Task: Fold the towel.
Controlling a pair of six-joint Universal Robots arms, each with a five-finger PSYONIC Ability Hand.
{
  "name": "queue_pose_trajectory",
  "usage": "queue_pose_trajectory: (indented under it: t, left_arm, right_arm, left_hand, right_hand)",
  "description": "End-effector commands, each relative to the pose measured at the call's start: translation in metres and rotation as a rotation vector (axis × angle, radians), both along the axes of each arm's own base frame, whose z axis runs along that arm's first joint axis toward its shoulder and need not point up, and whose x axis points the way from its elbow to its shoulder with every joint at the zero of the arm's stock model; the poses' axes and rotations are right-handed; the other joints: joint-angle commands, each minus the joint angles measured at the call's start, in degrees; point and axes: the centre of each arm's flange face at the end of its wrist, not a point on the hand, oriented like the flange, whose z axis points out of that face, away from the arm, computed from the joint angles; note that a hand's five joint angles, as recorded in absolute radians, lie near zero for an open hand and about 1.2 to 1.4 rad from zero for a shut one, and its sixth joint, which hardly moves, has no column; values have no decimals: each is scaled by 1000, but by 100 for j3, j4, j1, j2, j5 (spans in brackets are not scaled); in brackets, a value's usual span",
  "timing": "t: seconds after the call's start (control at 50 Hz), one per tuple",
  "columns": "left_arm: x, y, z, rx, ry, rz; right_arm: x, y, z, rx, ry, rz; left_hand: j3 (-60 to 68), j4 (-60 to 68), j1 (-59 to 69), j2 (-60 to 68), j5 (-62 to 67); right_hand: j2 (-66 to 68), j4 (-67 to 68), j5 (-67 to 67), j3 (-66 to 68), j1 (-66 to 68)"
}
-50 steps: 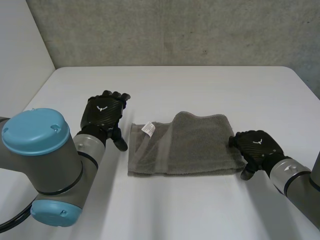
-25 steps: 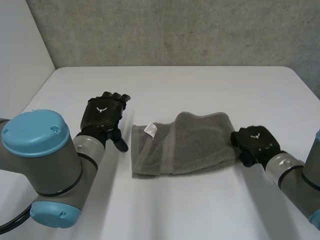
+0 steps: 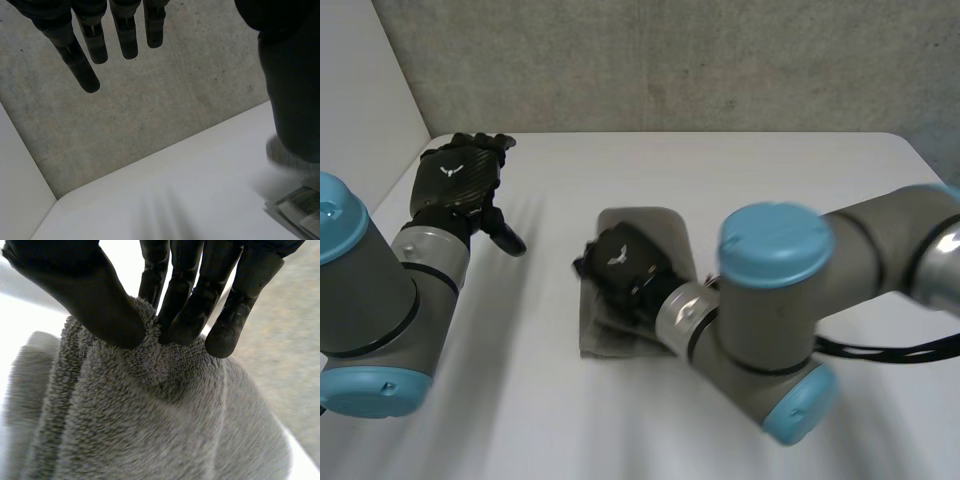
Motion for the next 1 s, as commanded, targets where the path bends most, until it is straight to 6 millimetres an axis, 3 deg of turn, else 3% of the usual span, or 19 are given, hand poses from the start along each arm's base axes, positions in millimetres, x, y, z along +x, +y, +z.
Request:
queue_pose_trajectory:
  t: [0.02, 0.04, 0.08, 0.16, 0.24, 0.28, 0.42, 0.52, 0.56, 0.62, 0.66, 0.68, 0.72, 0.84, 1.0]
  left_arm:
    - [0, 1, -2, 7, 11, -5]
    - [0, 1, -2, 5, 10, -5]
    - [-1, 0, 0, -2, 13, -6]
    - [-7, -1, 4, -18, 24, -20]
    - [-16, 1, 8, -26, 45, -42]
    - [-31, 7, 10, -21, 91, -89]
    - [-48, 11, 2, 30, 172, -133]
    - [-63, 19, -24, 97, 145, -173]
    - [-72, 28, -47, 151, 108, -199]
    - [-75, 30, -59, 180, 87, -208]
    - [-77, 30, -83, 225, 37, -209]
    - [-77, 30, -83, 225, 37, -209]
    - [-78, 30, -99, 237, -37, -214]
    - [-77, 32, -108, 213, -166, -226]
    - [-76, 31, -103, 201, -172, -221]
  right_arm:
    - [4, 6, -32, 2, 105, -10]
    - [1, 4, -30, 0, 106, -41]
    - [-2, 2, -23, -11, 100, -76]
    - [-15, 9, 11, -28, 28, -128]
    - [-25, 14, 30, -9, -37, -151]
    - [-41, 6, 50, 7, -102, -214]
    - [-66, -15, 65, 46, -173, -311]
    - [-77, -36, 61, 57, -171, -372]
    - [-77, -48, 41, 91, -139, -390]
    - [-72, -52, 26, 119, -115, -391]
    - [-66, -61, 1, 164, -81, -397]
    - [-66, -62, 1, 164, -80, -397]
    - [-62, -70, -23, 204, -53, -403]
    - [-54, -73, -55, 273, -13, -369]
    - [-55, -73, -44, 274, -33, -371]
  left_hand:
    - [-382, -1652, -519, -455, -1242]
    - [-382, -1652, -519, -454, -1242]
    - [-382, -1652, -519, -454, -1242]
    - [-382, -1652, -519, -454, -1242]
    - [-365, -1635, -502, -438, -1225]
    - [-332, -1602, -468, -404, -1192]
    - [-281, -1551, -418, -354, -1141]
    - [-264, -1534, -401, -337, -1124]
    - [-248, -1517, -384, -320, -1107]
    - [-248, -1517, -384, -320, -1107]
    - [-248, -1517, -384, -320, -1107]
    - [-248, -1517, -384, -320, -1107]
    - [-248, -1517, -384, -320, -1107]
    - [-264, -1534, -401, -337, -1124]
    - [-264, -1534, -401, -337, -1124]
  right_hand:
    - [-3135, -3360, -3216, -3315, -3001]
    - [-5814, -6039, -5895, -5994, -5680]
    - [-6472, -6697, -6553, -6652, -6338]
    - [-6472, -6697, -6553, -6652, -6338]
    - [-6472, -6697, -6553, -6652, -6338]
    - [-6472, -6697, -6553, -6652, -6338]
    - [-6472, -6697, -6553, -6652, -6338]
    - [-6472, -6697, -6553, -6652, -6338]
    - [-6472, -6697, -6553, -6652, -6338]
    - [-6472, -6697, -6553, -6652, -6338]
    - [-6472, -6697, -6553, -6652, -6338]
    - [-6472, -6697, -6553, -6652, -6338]
    - [-6472, -6697, -6553, -6652, -6338]
    - [-6472, -6697, -6553, -6652, -6338]
    - [-6472, -6697, -6553, -6652, -6338]
